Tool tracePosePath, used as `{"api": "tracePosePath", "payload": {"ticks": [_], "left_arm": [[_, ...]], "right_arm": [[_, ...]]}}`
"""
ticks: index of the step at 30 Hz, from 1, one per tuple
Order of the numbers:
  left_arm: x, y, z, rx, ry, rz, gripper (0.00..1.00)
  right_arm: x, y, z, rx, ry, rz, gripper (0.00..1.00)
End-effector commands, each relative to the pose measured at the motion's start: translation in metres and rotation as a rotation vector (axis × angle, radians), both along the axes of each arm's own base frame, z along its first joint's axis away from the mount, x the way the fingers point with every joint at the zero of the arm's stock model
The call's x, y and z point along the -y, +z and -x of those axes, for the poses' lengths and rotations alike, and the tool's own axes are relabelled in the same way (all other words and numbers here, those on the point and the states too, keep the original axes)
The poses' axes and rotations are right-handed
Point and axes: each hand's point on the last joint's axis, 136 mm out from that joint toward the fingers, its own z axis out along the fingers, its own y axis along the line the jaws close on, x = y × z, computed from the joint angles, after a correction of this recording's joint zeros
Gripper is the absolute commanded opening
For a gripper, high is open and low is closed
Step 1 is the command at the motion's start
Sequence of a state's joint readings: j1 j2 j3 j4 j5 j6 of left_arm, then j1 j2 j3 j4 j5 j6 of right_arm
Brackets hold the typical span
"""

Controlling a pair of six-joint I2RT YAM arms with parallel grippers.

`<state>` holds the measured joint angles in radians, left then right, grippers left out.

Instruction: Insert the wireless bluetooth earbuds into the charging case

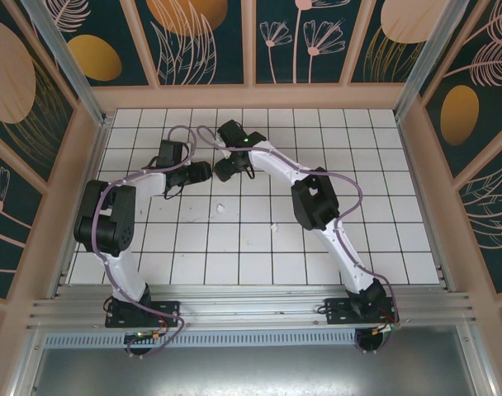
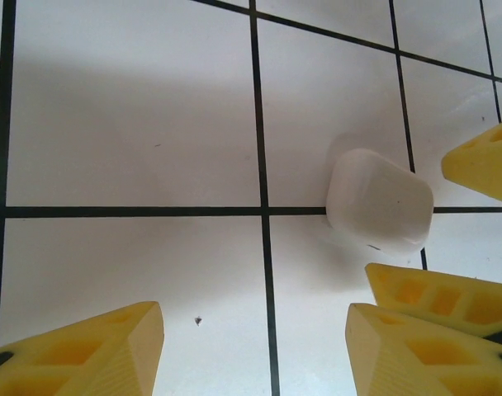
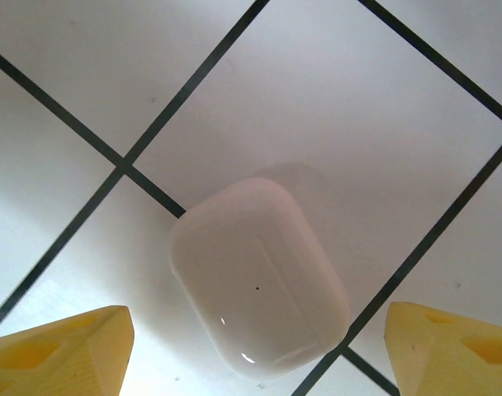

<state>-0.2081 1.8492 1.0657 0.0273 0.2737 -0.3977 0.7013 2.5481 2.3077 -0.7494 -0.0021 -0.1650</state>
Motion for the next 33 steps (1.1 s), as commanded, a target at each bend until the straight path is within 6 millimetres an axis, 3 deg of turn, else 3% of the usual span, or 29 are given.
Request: {"api": "tracePosePath", "payload": {"ticks": [1, 8, 19, 22, 25, 28, 33], "left_arm": [[-0.002, 0.005, 0.002, 0.011, 0.013, 0.019, 0.59], [-0.004, 0.006, 0.005, 0.011, 0.014, 0.010, 0.58], [-0.003, 0.024, 0.008, 0.042, 0.008, 0.017, 0.58], [-0.004, 0.032, 0.014, 0.062, 0.005, 0.022, 0.58], [-0.005, 0.063, 0.017, 0.135, 0.002, 0.040, 0.58], [-0.006, 0.074, 0.030, 0.162, -0.005, 0.054, 0.58], [-0.003, 0.105, 0.049, 0.242, -0.026, 0.105, 0.56]], "right_arm": [[0.001, -0.013, -0.001, 0.005, 0.109, 0.050, 0.80], [-0.003, -0.023, -0.002, -0.026, 0.167, 0.002, 0.79], [0.005, -0.033, 0.015, -0.065, 0.229, 0.036, 0.50], [0.007, -0.024, 0.020, -0.044, 0.241, 0.025, 0.43], [0.009, -0.013, 0.028, -0.015, 0.247, 0.008, 0.37], [0.015, -0.001, 0.034, 0.008, 0.227, -0.010, 0.33], [0.024, 0.031, 0.049, 0.076, 0.210, -0.066, 0.30]]}}
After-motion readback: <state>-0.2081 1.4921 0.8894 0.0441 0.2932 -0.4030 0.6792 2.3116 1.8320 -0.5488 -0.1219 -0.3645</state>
